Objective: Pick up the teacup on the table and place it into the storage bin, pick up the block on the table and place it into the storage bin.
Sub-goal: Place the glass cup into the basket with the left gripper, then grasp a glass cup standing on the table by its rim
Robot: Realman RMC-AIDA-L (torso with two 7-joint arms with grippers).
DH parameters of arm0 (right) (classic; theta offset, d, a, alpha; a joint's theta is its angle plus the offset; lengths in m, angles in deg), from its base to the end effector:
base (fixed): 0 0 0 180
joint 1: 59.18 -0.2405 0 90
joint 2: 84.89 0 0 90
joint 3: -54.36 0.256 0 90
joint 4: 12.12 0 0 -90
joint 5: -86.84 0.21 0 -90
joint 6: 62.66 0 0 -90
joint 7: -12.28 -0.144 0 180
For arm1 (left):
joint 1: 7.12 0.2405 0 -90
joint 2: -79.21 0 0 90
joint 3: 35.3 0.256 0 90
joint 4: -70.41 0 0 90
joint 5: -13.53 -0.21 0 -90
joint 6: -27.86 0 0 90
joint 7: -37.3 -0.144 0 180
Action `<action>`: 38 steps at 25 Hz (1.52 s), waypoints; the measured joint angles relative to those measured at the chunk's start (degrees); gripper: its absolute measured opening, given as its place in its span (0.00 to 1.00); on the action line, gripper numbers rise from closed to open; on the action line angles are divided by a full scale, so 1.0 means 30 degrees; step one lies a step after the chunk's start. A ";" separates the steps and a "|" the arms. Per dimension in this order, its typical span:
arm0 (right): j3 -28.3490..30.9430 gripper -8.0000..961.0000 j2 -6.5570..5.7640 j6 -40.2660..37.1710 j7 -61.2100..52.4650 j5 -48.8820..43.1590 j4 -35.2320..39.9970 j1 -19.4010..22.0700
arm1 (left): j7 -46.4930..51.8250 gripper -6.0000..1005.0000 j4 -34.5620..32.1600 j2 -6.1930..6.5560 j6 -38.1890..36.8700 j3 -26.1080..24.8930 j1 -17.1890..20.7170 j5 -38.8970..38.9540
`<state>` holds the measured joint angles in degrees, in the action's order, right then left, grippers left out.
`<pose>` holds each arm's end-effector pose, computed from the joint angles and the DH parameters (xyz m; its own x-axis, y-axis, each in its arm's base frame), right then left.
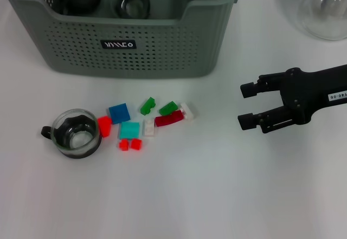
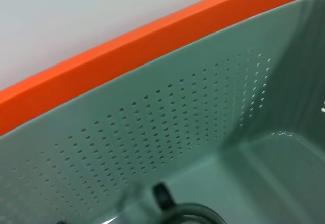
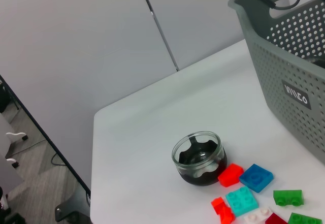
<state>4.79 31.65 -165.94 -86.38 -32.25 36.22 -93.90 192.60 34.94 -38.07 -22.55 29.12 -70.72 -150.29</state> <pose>0.2157 0.3266 0.0178 0.8566 -0.4323 -0.2816 -0.4129 -0.9017 0.1281 -0.1415 0.4942 -0.0087 0.7526 0.6522 0.0912 0.5072 -0.4857 -0.7120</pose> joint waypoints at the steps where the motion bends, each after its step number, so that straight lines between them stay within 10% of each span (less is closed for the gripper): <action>1: 0.0001 0.96 0.0001 0.0001 0.0000 0.0000 0.0001 0.0000 | 0.0000 0.30 -0.0075 0.0002 0.0002 0.0001 0.0026 0.0000; 8: 0.0031 0.96 -0.0001 0.0002 0.0039 0.0000 0.0001 0.0001 | 0.0054 0.38 -0.2612 0.0013 -0.0925 -0.0200 0.0674 0.0017; 16: 0.0164 0.96 -0.0166 0.0002 0.0124 0.0002 0.0001 0.0021 | -0.0006 0.65 -1.1468 -0.0514 -0.4627 -0.3446 0.3071 0.0753; 21: 0.0201 0.96 -0.0204 0.0005 0.0261 0.0049 0.0000 0.0001 | -0.1372 0.67 -1.6907 -0.0699 -0.6718 -0.4719 0.6284 0.6038; 23: 0.0218 0.96 -0.0204 0.0029 0.0309 0.0091 0.0000 -0.0002 | -0.3870 0.67 -1.8610 -0.0617 -0.8042 -0.5516 0.8843 1.1837; 30: 0.0648 0.96 -0.0196 0.0050 0.0343 0.0120 0.0000 -0.0021 | -1.0702 0.67 -1.8974 -0.0817 -1.3584 -0.7678 1.2470 2.0629; 38: 0.0851 0.96 -0.0044 0.0200 0.0371 0.0134 0.0001 -0.0135 | -1.4932 0.66 -1.8610 -0.1561 -2.1200 -0.8713 1.4196 2.0818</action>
<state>7.34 31.52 -165.34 -85.27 -31.85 36.22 -94.31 147.80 -20.89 -42.75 -86.15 2.98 -28.13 -87.84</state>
